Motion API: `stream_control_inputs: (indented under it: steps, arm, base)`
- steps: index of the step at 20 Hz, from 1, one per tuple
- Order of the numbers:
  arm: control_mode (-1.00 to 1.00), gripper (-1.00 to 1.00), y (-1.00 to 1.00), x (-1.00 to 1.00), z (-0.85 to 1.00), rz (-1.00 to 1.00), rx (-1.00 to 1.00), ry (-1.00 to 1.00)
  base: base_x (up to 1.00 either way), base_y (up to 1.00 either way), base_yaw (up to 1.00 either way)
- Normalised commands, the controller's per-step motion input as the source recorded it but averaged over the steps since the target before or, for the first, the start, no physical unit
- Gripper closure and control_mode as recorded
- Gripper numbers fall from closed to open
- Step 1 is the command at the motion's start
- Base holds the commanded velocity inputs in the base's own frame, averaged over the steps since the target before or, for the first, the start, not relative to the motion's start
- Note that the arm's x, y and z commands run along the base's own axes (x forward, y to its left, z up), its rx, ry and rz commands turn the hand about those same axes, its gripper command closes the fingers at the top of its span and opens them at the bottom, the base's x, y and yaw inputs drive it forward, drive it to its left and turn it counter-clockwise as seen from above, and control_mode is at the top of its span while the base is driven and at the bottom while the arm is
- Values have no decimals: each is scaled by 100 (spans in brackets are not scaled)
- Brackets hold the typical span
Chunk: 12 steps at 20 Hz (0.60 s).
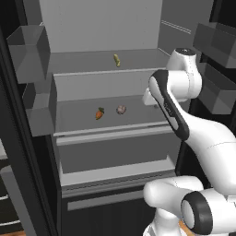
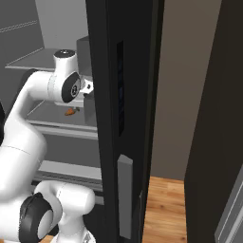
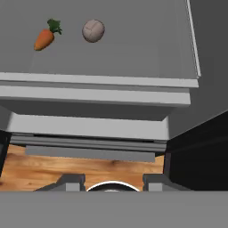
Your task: Pick the egg and butter from the fridge and place them by the bowl for mixing.
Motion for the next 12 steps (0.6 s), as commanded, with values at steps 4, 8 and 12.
stream_control_inputs:
  steps: [4, 8, 12]
  arm:
    - [-100, -100, 5, 0, 3, 0, 0, 0]
    - [-100, -100, 22, 4, 46, 0, 1, -15]
    - [-100, -100, 26, 3, 69, 1, 2, -31]
  base:
    - [0, 0, 0]
    - [0, 0, 0]
    - [0, 0, 0]
